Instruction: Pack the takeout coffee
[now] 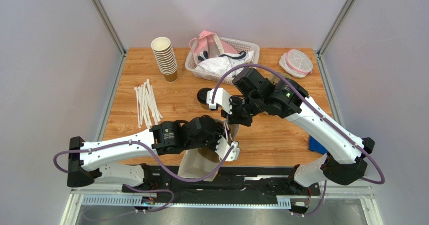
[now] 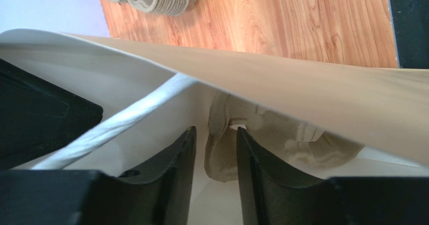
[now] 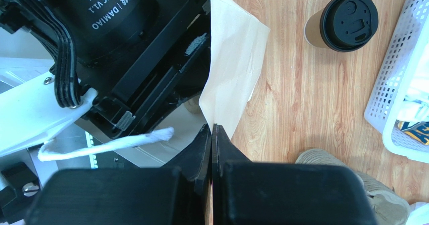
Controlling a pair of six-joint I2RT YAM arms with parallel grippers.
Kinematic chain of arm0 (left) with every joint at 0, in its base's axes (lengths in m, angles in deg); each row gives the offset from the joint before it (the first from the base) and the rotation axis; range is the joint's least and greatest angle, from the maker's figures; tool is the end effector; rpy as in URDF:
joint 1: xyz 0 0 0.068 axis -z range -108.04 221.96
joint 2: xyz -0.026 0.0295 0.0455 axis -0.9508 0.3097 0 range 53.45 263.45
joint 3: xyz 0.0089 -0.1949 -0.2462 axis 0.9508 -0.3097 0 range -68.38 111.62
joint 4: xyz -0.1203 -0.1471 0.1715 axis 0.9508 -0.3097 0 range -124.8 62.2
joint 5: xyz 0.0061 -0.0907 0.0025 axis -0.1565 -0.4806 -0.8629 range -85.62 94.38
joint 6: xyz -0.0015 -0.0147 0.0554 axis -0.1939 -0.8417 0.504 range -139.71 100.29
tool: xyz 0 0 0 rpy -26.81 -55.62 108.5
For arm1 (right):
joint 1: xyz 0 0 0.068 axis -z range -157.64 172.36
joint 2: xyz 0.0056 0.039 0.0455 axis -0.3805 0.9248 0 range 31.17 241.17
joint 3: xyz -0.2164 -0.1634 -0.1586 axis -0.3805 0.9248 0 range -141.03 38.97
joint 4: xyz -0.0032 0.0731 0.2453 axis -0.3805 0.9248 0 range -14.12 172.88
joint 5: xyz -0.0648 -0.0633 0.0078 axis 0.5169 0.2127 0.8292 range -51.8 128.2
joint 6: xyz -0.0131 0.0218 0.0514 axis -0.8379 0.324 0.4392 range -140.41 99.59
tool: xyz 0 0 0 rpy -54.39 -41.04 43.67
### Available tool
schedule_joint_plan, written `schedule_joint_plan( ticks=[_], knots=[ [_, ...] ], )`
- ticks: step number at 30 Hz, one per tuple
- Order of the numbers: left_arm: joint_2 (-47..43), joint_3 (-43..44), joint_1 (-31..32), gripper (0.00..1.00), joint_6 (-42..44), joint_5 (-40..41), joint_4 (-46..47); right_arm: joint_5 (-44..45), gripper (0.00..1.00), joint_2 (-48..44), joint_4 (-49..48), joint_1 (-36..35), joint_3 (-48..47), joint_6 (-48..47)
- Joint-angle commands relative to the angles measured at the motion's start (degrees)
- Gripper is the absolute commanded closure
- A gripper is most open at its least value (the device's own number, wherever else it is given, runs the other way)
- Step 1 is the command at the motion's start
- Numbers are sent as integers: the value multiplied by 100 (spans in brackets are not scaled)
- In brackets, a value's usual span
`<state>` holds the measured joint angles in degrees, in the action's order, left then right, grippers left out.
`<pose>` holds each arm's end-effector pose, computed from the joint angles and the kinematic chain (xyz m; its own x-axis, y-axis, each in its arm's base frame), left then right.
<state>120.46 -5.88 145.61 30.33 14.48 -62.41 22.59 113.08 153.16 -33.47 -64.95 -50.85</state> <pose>0.0720 -0.2205 0.3648 0.5806 0.7013 -0.4136 0.7182 -0.2020 0.6658 0.1260 0.2053 0.4692 0.0494 -0.7960 -0.6032 -0.9951 0.0124 -0.0978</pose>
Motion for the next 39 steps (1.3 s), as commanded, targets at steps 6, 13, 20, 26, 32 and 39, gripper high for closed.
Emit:
schedule_joint_plan(
  ticks=[6, 13, 20, 26, 32, 39],
  knots=[
    [-214, 8, -43, 47, 146, -9, 200, -284, 100, -131, -125, -33, -164, -24],
    [-319, -98, -52, 46, 296, 123, 446, -310, 100, -140, -116, -42, -164, -41],
    [-118, -221, -43, 43, 384, 132, 411, -363, 100, -149, -116, -42, -216, -33],
    [-56, -431, -113, 45, 445, 53, 727, -468, 100, -158, -90, -42, -260, -15],
    [85, -502, -289, 58, 515, -79, 903, -512, 100, -131, -81, -42, -278, -15],
    [32, -283, -316, 93, 463, -141, 588, -451, 100, -131, -99, -33, -261, -33]
  ],
)
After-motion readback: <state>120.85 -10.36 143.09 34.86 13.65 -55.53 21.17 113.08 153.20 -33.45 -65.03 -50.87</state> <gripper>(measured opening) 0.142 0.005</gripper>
